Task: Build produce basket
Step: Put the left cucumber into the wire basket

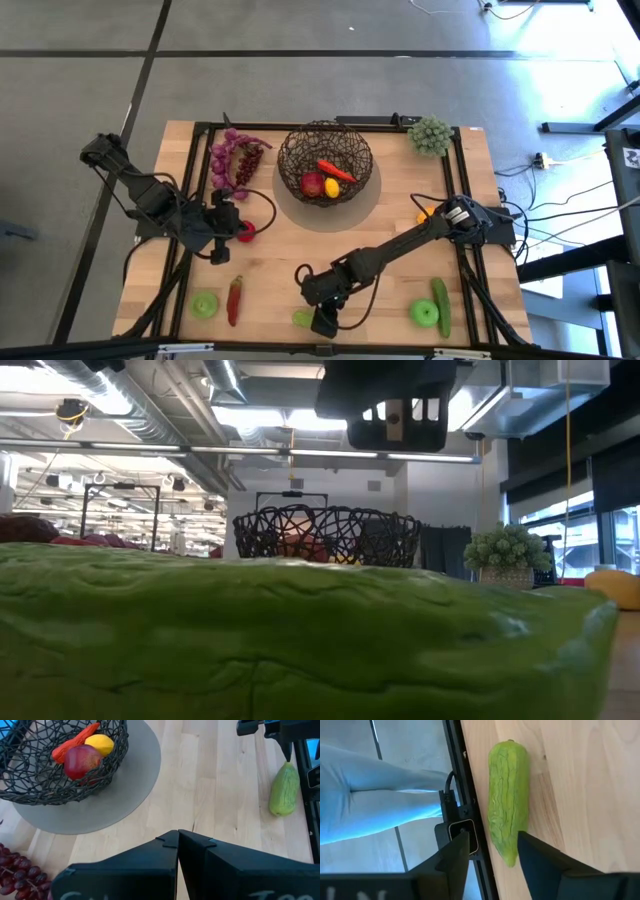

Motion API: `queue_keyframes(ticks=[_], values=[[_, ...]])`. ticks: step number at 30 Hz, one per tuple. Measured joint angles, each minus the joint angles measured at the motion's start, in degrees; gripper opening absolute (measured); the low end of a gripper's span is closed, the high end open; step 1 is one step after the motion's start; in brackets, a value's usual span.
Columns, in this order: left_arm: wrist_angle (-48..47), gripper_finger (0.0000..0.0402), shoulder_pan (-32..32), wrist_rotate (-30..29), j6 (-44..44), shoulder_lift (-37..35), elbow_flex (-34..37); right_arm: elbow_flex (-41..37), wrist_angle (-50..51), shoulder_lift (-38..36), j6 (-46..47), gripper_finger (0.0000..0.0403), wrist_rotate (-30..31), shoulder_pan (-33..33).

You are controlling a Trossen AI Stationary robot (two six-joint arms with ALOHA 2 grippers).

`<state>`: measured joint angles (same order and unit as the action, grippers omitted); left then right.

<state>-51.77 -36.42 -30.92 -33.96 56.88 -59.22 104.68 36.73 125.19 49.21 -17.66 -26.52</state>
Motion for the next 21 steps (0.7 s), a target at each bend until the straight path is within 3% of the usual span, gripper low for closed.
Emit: queue_keyframes(ticks=[3,8,21], values=[[0.0,0.0,0.0,0.02,0.04,0.0,0.0,0.0,0.15,0.0,0.0,0.0185,0.63,-0.03],[-0.01,0.0,0.02,0.02,0.04,0.0,0.0,0.04,-1.22,0.9,0.41,0.02,7.58,-0.94],[-0.03,0.0,0.0,0.06,0.17,-0.01,0.0,0.04,-5.99,5.55,2.1,0.0201,9.06,-2.96]])
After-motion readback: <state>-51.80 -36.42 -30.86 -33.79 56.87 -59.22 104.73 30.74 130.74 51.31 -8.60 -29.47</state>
